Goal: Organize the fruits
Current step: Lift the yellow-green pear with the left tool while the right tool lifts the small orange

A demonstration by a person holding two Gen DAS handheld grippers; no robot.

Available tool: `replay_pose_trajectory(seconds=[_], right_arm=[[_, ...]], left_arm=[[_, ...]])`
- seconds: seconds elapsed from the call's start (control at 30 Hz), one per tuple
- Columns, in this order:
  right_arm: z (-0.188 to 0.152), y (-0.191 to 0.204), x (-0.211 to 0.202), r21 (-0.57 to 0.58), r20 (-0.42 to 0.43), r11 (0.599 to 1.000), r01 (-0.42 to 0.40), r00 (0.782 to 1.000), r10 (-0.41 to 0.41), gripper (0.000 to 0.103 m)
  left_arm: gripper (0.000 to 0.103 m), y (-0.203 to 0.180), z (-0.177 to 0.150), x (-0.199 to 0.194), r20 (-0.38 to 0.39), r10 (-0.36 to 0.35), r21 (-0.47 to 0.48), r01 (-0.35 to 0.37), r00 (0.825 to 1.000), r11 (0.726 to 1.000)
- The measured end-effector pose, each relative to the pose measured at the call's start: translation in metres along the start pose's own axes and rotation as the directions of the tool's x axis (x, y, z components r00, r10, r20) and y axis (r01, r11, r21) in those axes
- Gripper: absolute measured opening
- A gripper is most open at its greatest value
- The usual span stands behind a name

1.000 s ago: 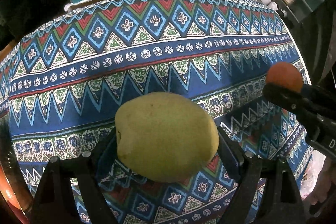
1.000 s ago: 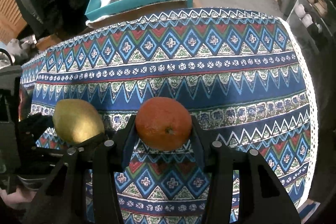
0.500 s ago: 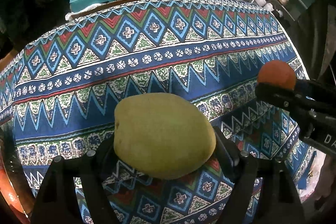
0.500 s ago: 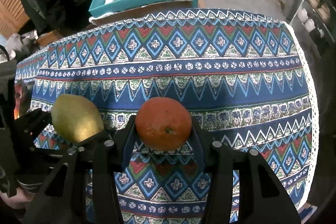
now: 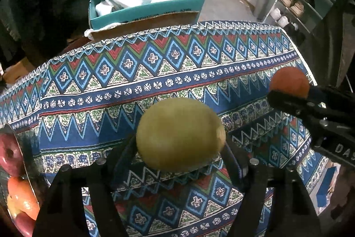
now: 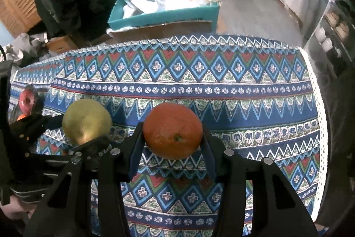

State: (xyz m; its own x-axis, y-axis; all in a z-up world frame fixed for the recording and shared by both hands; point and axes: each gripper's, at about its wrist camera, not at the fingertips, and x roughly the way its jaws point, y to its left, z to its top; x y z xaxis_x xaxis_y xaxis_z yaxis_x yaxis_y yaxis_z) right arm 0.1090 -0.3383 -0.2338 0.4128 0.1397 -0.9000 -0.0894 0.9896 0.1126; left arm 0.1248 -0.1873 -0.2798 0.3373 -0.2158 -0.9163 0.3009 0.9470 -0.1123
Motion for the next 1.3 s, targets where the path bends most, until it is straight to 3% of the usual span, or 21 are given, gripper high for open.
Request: replay_pose_trajectory(seconds=[0.1,0.5,0.77,1.3], right_arm=[[-0.001,0.0,0.001,0.003,-0.008,1.0,-0.004,1.0,0.004,0.048],[-0.009,-0.01,0.009,0.032,-0.025,0.999,-0.012,1.0,0.013,0.048],[-0.011,-0.017,0.014,0.049,-0.037,0.999,-0.02,0.999,0.022,0.048],[-0.008,-0.016,0.018,0.046,-0.034,0.999,-0.014,0.999,0.016,0.048]], left_arm=[[0.074,0.005,-0.001,0.015,-0.042,-0.011,-0.018,0.011,0.999,1.0],[0.074,0.004,0.017,0.019,-0.007,-0.011,0.01,0.011,1.0,1.0],[0.073,0.002,0.022,0.04,-0.07,-0.09,0.01,0.091,0.993,0.996],[0.072,-0.008,0.022,0.043,-0.048,-0.06,0.041,0.062,0.997,0.997]])
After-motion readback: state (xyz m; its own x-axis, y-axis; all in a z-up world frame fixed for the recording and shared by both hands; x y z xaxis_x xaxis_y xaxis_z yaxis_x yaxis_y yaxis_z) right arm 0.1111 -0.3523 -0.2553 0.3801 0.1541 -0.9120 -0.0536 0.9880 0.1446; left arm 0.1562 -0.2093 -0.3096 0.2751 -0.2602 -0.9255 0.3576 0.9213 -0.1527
